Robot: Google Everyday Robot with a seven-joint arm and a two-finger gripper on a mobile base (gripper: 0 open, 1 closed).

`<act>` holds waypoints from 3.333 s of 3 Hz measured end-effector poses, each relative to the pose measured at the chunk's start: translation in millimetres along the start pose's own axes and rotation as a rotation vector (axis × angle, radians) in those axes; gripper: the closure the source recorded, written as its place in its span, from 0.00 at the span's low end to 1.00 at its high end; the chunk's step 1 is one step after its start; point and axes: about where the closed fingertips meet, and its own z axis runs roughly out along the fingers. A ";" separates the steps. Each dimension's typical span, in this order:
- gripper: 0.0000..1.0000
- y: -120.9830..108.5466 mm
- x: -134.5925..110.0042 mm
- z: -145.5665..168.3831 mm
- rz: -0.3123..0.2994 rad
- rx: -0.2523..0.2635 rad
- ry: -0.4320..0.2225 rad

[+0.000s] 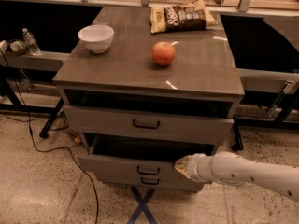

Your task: Open middle drawer

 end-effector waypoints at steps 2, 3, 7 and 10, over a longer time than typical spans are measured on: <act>1.00 10.1 6.1 -23.4 -0.015 -0.019 0.045; 1.00 29.5 9.9 -86.8 -0.039 -0.046 0.111; 1.00 16.2 -27.8 -87.4 0.006 -0.026 -0.031; 1.00 -41.8 -27.3 23.5 0.061 0.059 -0.049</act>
Offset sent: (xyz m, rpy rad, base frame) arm -0.1378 -0.0795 0.0746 -0.2683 0.1890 0.0963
